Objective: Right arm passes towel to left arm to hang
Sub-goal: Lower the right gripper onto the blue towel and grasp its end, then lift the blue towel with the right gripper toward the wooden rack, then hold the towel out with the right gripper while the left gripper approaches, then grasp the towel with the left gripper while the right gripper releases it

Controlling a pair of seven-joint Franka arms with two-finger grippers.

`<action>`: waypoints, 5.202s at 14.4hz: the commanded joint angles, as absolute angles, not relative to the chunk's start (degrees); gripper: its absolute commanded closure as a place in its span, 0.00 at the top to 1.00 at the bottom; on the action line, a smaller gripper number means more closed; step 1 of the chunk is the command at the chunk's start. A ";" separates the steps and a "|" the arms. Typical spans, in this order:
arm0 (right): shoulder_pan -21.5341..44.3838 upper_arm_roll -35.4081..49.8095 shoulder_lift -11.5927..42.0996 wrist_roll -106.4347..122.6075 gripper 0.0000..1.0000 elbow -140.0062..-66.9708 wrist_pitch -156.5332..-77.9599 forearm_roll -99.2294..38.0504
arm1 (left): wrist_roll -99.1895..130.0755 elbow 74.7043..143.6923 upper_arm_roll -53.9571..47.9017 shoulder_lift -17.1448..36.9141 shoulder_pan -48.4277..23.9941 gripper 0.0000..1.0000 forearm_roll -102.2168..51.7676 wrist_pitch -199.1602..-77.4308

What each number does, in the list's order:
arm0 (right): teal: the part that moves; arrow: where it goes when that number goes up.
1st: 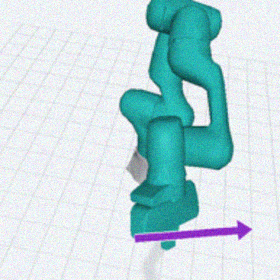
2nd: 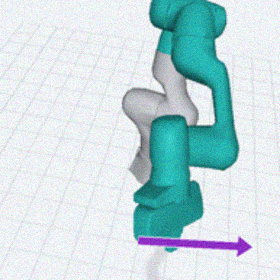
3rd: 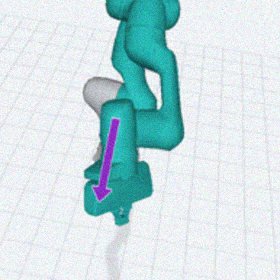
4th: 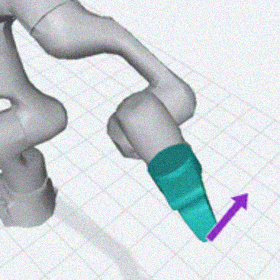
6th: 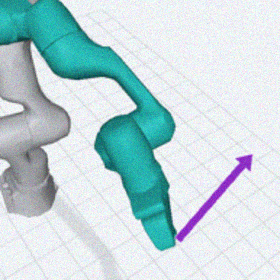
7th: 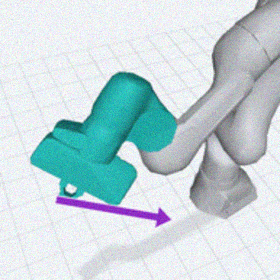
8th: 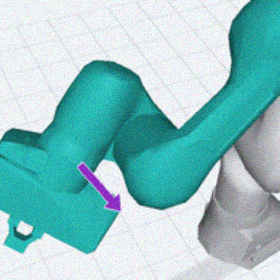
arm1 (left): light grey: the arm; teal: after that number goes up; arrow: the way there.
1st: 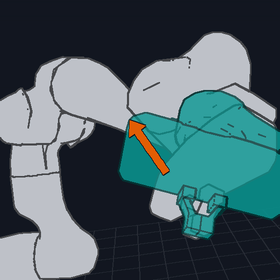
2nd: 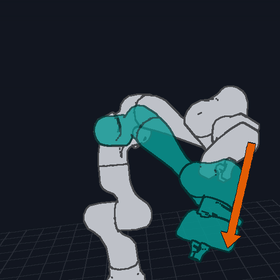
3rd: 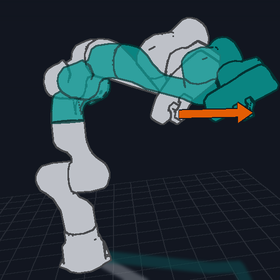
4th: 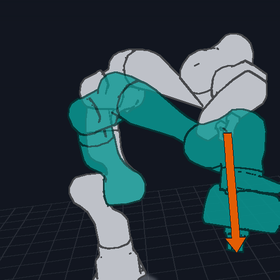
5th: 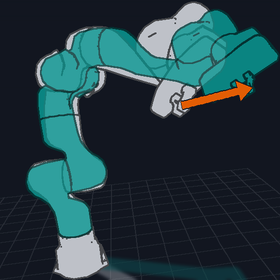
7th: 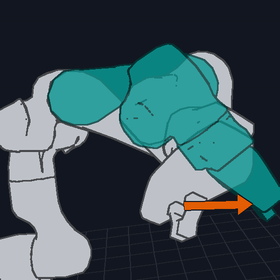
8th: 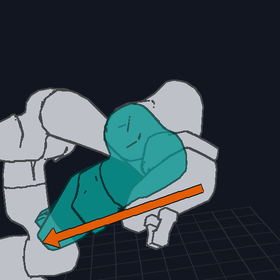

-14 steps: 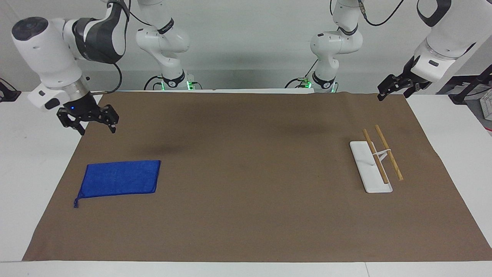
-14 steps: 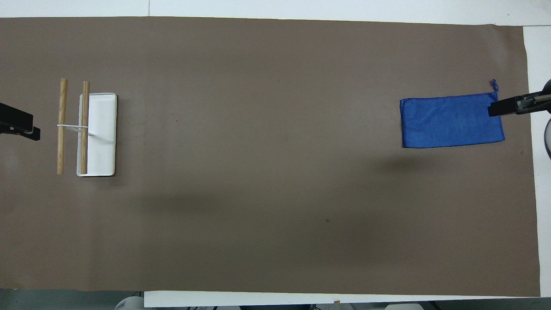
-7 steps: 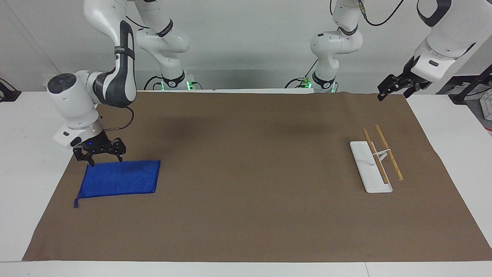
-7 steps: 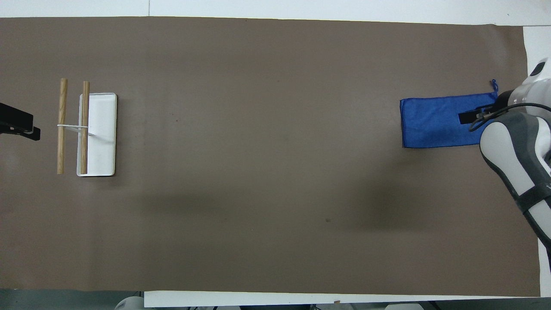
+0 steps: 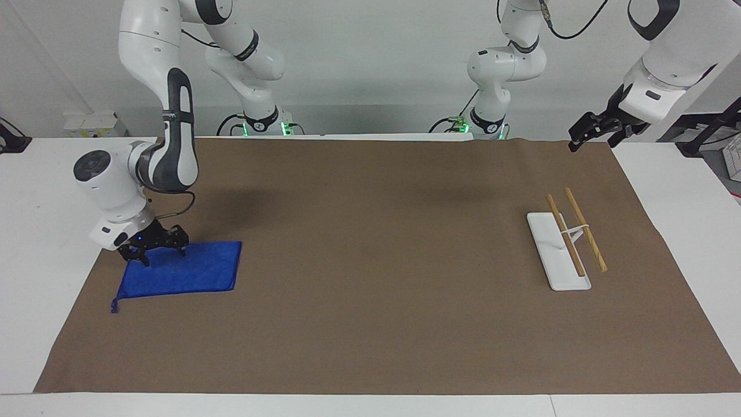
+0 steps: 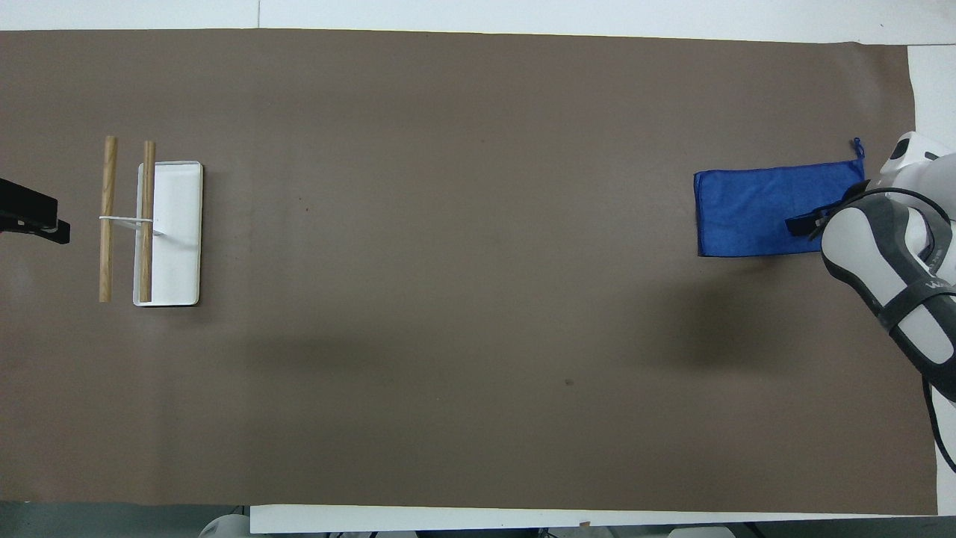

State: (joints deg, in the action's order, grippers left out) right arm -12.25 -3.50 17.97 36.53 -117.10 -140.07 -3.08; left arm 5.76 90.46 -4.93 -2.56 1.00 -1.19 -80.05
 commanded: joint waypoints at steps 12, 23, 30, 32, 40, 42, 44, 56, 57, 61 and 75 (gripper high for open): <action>-12.83 -2.99 18.72 39.20 0.50 -119.27 -143.00 -3.96 | 5.89 92.11 -4.92 -3.78 1.05 1.00 -0.53 -81.12; -12.13 0.87 13.63 26.41 0.00 -112.60 -123.70 -5.54 | 5.89 92.11 -4.92 -3.78 1.05 1.00 -0.53 -81.12; -11.69 19.57 8.35 -18.20 0.00 -104.17 -100.04 -6.06 | 5.89 92.11 -4.92 -3.78 1.05 1.00 -0.53 -81.12; -11.69 26.08 8.35 -34.29 0.00 -101.70 -99.84 -10.26 | 5.89 92.11 -4.92 -3.78 1.05 1.00 -0.53 -81.12; -9.23 37.33 9.14 -66.23 0.00 -99.23 -114.83 -35.75 | 9.82 92.20 -5.01 -4.04 0.70 1.00 -0.70 -79.10; -7.92 41.20 10.36 -71.96 0.00 -99.23 -123.62 -37.53 | 27.58 96.39 -5.18 -5.44 0.70 1.00 -5.06 -84.07; -7.47 43.85 11.16 -76.01 0.00 -99.23 -129.97 -37.53 | 44.13 102.98 -5.10 -7.46 0.18 1.00 -11.50 -91.63; -6.77 46.76 12.30 -77.52 0.00 -97.30 -130.87 -37.79 | 104.58 117.58 -5.45 -11.33 -15.11 1.00 -14.94 -111.53; -6.68 46.76 12.39 -77.52 0.00 -97.21 -130.87 -37.79 | 105.20 118.90 -5.45 -12.29 -15.73 1.00 -14.94 -111.62; -6.59 46.76 12.48 -77.52 0.00 -97.03 -130.78 -37.79 | 107.66 122.69 -5.45 -13.62 -18.54 1.00 -14.94 -116.27; -6.68 46.76 12.39 -77.08 0.00 -97.03 -130.69 -37.62 | 108.11 123.57 -5.45 -11.69 -19.51 0.01 -17.23 -123.31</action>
State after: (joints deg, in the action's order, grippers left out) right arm -6.30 45.96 11.58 -76.82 -97.96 -130.65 -36.93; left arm 108.30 122.45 -5.80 -11.29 -19.12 -16.19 -121.93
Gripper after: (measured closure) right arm 0.952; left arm 0.965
